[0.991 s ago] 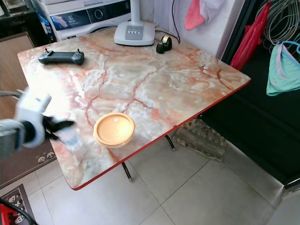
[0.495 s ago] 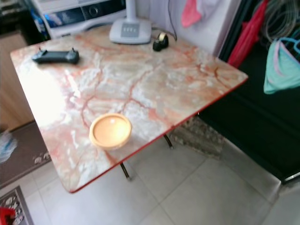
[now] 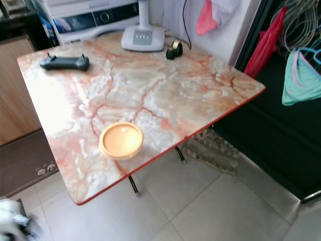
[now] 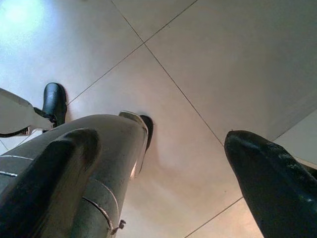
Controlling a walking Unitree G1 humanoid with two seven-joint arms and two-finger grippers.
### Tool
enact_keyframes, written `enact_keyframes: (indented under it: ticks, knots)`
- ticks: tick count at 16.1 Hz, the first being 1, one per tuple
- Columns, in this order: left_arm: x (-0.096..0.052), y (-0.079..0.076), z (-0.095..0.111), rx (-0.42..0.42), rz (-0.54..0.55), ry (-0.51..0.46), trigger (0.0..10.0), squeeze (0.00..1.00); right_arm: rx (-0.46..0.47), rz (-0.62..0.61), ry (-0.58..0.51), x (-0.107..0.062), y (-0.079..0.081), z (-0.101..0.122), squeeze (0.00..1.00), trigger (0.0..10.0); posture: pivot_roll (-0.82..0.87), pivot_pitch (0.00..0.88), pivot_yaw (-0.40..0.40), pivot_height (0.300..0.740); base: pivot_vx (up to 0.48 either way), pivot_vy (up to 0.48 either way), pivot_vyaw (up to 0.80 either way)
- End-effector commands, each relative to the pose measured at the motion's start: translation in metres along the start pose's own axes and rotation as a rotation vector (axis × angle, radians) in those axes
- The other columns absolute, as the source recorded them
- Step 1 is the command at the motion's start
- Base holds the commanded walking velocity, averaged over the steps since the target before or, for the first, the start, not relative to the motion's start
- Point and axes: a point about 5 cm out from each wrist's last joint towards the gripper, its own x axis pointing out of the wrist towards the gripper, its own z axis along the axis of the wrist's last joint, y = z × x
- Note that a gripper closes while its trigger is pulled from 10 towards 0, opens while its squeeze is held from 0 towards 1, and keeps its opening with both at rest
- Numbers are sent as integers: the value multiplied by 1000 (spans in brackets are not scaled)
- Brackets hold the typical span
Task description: Restocking fridge
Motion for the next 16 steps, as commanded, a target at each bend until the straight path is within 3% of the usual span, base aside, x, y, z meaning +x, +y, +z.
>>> enact_keyframes:
  ticks: [1, 2, 4, 6, 12, 16]
  knots:
    - [4, -38, -29, 130, -133, 48, 10000, 0, 20, -8, 49, -4, 0, -16, 0, 10000, 171, 105, -36, 740, 0, 0, 0]
    - [7, -47, -38, 107, -138, 66, 10000, 0, 34, -12, 41, -4, 1, -16, 0, 10000, 166, 103, -33, 740, 0, 0, 0]
    - [9, -58, -56, 156, -132, 135, 10000, 0, 58, -26, 31, -4, 2, -16, 0, 10000, 154, 92, -21, 740, 0, 0, 0]
    - [10, -60, -67, 167, -120, 187, 10000, 0, 84, -36, 23, -4, 5, -18, 0, 10000, 130, 71, 11, 740, 0, 0, 0]
    - [16, -58, -61, 217, -135, 166, 10000, 0, 114, -27, 18, 0, 19, -22, 0, 10000, 99, 22, 60, 740, 0, 0, 0]
    - [12, -77, -72, 221, -189, 199, 10000, 0, 117, -63, 2, -3, 10, -21, 0, 10000, 92, 9, 31, 740, 0, 0, 0]
